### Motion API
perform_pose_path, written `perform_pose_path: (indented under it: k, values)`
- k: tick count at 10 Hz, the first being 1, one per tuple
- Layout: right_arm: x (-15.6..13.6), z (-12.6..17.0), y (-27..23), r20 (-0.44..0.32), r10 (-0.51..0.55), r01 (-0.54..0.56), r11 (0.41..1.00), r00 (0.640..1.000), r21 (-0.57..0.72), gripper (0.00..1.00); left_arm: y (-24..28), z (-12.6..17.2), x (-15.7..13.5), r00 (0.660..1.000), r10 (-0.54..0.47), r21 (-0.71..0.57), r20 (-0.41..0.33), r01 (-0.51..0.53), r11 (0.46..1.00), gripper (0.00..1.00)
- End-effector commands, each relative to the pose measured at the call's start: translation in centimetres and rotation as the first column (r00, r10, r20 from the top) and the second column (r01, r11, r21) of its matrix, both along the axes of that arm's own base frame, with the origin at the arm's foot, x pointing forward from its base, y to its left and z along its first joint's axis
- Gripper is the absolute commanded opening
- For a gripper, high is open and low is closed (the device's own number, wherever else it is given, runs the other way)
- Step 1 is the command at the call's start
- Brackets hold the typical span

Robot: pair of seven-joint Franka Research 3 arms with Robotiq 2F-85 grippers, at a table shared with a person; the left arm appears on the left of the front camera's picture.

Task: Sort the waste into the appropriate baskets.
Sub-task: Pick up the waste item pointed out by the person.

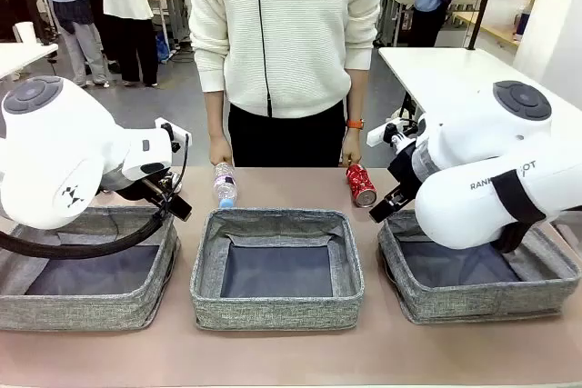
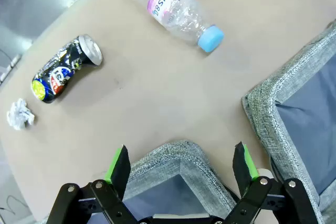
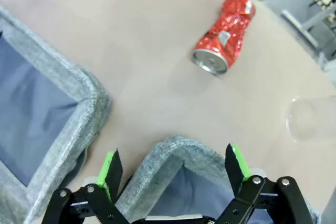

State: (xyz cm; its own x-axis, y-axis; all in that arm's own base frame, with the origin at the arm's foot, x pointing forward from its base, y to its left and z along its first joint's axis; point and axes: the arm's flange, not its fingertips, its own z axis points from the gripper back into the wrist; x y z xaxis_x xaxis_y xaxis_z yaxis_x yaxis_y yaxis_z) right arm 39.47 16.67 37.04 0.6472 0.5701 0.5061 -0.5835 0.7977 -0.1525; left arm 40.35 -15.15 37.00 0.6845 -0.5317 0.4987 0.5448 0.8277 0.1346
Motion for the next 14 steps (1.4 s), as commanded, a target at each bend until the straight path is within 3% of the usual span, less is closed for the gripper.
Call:
perform_pose_path:
  k: [1,10,11,13,14]
  values:
    - [0.0,0.0,0.0,0.000,0.000,0.000,1.000,1.000,0.000,1.00,0.0,0.0,0.0,1.000,0.000,0.000,0.000,0.000,1.000,1.00]
    - [0.0,0.0,0.0,0.000,0.001,-0.001,1.000,1.000,-0.001,1.00,0.0,0.0,0.0,1.000,0.001,0.000,0.000,-0.001,1.000,1.00]
    - [-0.6,3.6,-1.0,-0.011,0.006,-0.006,1.000,1.000,-0.016,1.00,0.1,3.4,-1.1,0.999,0.028,-0.002,0.031,-0.027,1.000,1.00]
    - [-4.9,13.9,-5.0,0.053,-0.053,0.052,0.998,0.997,0.027,1.00,-2.1,14.2,-7.5,0.994,-0.049,0.002,0.101,0.050,0.999,1.00]
    - [-7.4,16.5,-6.8,0.112,-0.038,0.034,0.999,0.993,0.039,1.00,-1.9,16.6,-10.6,0.983,-0.090,0.018,0.158,0.088,0.996,1.00]
